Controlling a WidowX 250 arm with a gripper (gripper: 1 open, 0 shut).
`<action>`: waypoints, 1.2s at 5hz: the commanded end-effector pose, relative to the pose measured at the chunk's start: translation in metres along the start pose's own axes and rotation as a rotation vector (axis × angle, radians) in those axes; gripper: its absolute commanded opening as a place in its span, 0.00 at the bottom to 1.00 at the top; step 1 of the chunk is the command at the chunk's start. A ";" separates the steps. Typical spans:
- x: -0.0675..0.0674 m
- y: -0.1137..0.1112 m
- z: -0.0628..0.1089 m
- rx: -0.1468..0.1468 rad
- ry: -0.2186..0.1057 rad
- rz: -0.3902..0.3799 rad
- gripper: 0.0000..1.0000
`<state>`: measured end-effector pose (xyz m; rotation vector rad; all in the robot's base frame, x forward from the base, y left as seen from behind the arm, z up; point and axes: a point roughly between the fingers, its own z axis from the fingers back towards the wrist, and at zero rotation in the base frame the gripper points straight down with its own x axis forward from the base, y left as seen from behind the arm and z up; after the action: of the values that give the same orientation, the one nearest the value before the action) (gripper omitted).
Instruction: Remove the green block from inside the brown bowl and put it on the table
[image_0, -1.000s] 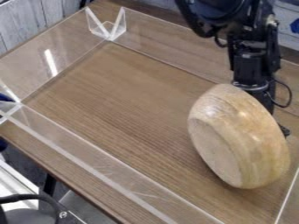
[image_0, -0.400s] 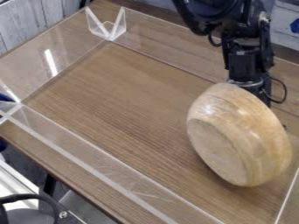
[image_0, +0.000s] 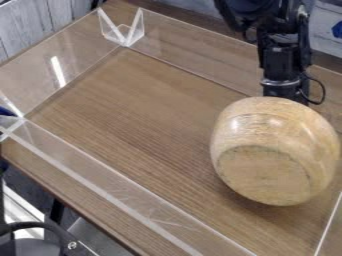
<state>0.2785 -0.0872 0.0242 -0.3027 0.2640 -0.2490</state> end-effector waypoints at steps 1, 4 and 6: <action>-0.009 0.008 0.005 -0.016 -0.003 0.010 0.00; -0.039 0.047 0.011 -0.016 -0.043 0.229 0.00; -0.042 0.061 0.008 0.064 -0.069 0.285 0.00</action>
<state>0.2521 -0.0200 0.0208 -0.2241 0.2443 0.0338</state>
